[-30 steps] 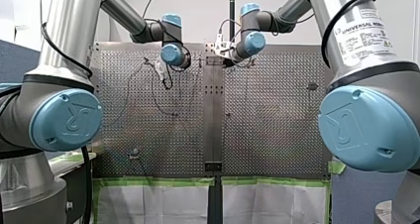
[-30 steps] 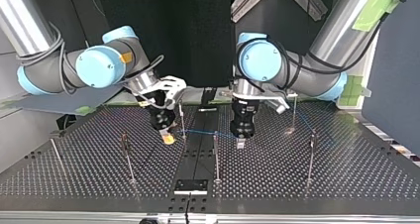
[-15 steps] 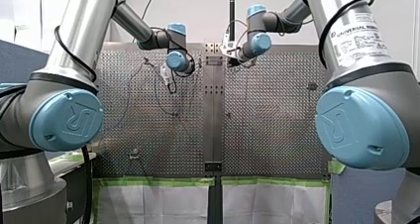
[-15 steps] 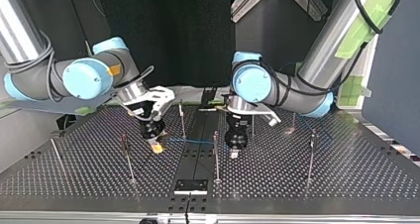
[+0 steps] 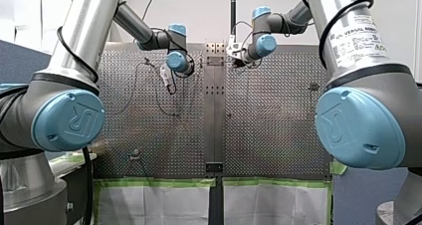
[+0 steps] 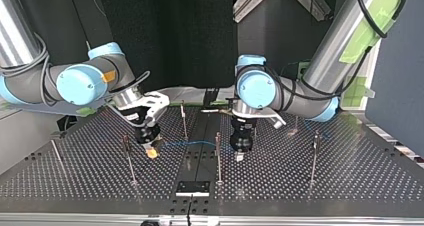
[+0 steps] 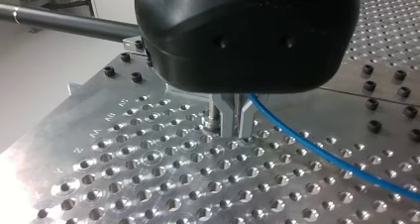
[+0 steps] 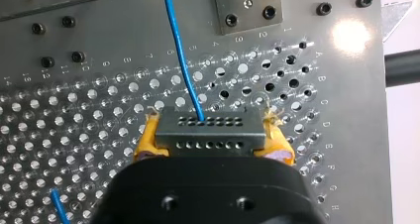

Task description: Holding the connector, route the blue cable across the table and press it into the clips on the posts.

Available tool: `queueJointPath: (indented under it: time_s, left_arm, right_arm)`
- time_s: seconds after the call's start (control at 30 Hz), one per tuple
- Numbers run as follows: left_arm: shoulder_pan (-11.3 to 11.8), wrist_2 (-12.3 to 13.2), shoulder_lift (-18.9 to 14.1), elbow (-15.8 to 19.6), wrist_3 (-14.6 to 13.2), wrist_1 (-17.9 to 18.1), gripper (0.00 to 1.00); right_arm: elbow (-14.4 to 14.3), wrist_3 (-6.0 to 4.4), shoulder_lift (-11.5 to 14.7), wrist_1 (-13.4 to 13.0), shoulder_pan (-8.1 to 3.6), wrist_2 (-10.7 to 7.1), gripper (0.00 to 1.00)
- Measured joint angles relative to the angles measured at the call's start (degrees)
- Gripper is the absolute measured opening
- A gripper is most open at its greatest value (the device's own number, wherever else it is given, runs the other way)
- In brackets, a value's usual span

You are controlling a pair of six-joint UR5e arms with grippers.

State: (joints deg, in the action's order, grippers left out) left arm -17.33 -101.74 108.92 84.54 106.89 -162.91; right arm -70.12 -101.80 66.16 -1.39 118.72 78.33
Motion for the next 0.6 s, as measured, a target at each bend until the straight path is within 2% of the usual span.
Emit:
queueJointPath:
  time_s: [0.03, 0.07, 0.1, 0.13, 0.17, 0.2, 0.23, 0.4, 0.6]
  left_arm:
    - [-0.08, -0.02, 0.0, 0.01, 0.02, -0.42, 0.51]
    - [-0.13, -0.04, 0.0, 0.0, 0.03, -0.79, 0.64]
    - [-0.19, -0.05, 0.0, 0.0, 0.01, -1.17, 0.64]
    - [-0.25, -0.06, -0.01, 0.0, -0.03, -1.73, 0.82]
    - [-0.28, -0.07, -0.02, -0.01, -0.07, -2.21, 0.89]
    - [-0.29, -0.07, -0.03, -0.01, -0.12, -2.76, 0.89]
    - [-0.29, -0.08, -0.05, -0.01, -0.2, -3.44, 1.0]
    - [-0.37, -0.63, -0.41, 0.02, -0.55, -6.27, 1.0]
    - [-0.78, -0.94, -3.05, 0.85, -0.57, -9.77, 1.0]
  right_arm:
    - [0.0, 0.0, 0.0, 0.01, -0.02, -0.01, 0.0]
    - [0.0, 0.01, -0.01, 0.03, -0.04, -0.01, 0.0]
    - [0.01, 0.03, 0.0, 0.04, -0.05, -0.01, 0.0]
    - [0.01, 0.04, -0.01, 0.06, -0.06, -0.01, 0.0]
    - [0.01, 0.05, -0.01, 0.08, -0.07, -0.01, 0.0]
    - [0.01, 0.08, -0.01, 0.11, -0.07, -0.01, 0.0]
    - [0.01, 0.1, 0.0, 0.12, -0.07, -0.01, 0.0]
    - [0.01, 0.18, -0.01, 0.21, -0.07, -0.01, 0.0]
    - [0.01, 0.26, -0.01, 0.3, -0.05, -0.04, 0.0]
